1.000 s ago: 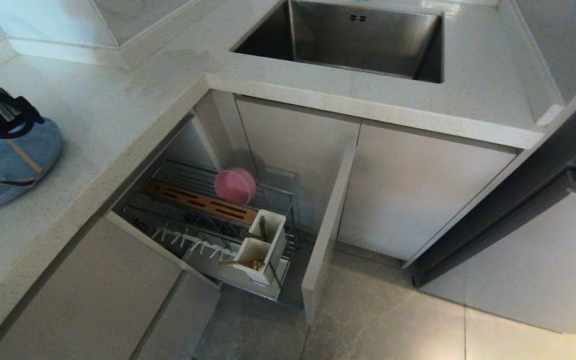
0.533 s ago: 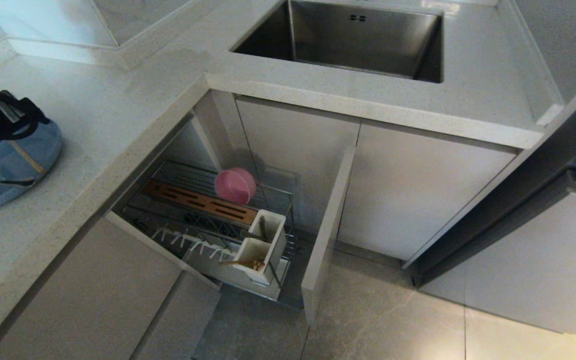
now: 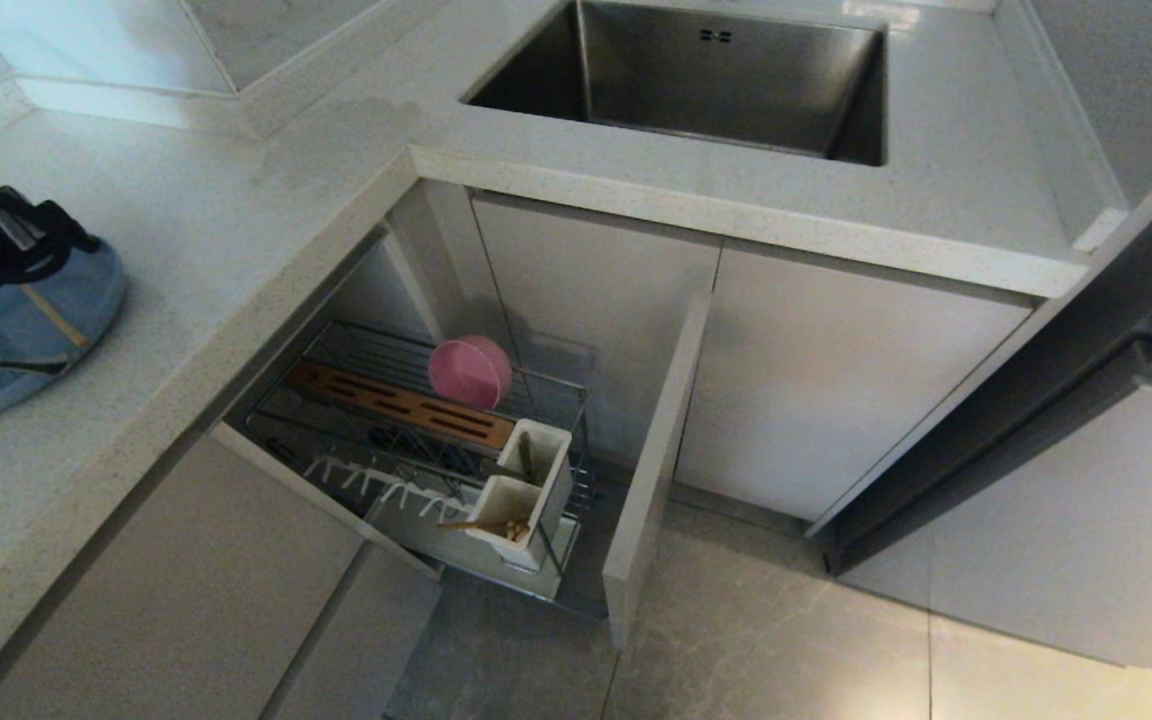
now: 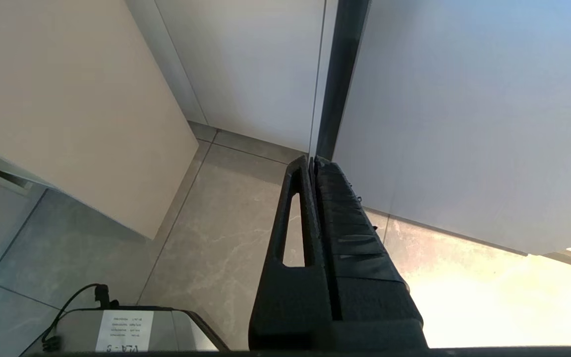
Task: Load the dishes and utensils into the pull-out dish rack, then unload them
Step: Take the chopsticks out of the cupboard
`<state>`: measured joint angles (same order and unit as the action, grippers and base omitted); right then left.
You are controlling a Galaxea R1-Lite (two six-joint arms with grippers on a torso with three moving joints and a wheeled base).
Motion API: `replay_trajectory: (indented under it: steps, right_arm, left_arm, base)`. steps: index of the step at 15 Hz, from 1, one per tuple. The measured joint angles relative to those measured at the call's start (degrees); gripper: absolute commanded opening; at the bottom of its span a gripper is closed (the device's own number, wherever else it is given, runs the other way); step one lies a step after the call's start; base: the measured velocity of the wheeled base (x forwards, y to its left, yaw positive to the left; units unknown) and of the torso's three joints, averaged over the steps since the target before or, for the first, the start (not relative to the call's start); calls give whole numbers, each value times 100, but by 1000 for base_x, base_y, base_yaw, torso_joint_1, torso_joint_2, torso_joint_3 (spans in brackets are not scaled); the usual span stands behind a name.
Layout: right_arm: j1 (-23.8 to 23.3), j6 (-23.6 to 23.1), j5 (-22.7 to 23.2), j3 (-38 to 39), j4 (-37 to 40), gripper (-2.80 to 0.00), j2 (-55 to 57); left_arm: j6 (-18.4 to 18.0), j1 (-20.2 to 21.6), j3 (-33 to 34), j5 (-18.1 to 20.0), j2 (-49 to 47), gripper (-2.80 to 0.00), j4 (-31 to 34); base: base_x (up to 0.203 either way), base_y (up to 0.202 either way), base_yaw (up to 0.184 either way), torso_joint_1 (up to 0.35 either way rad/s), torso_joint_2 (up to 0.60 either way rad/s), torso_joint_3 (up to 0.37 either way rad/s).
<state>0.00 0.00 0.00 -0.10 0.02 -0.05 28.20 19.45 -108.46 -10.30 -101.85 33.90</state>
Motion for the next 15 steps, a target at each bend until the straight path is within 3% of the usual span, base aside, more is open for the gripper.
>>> replay_trajectory:
  steps: [1,15]
  right_arm:
    - [0,0,0,0,0,-280,0]
    - [0,0,0,0,0,-280,0]
  left_arm:
    - [2,5,5,3,1,-280,0]
    - [-6,3,-33,63,307,-280,-98]
  base:
    - [0,0,0,0,0,0]
    - [0,0,0,0,0,0]
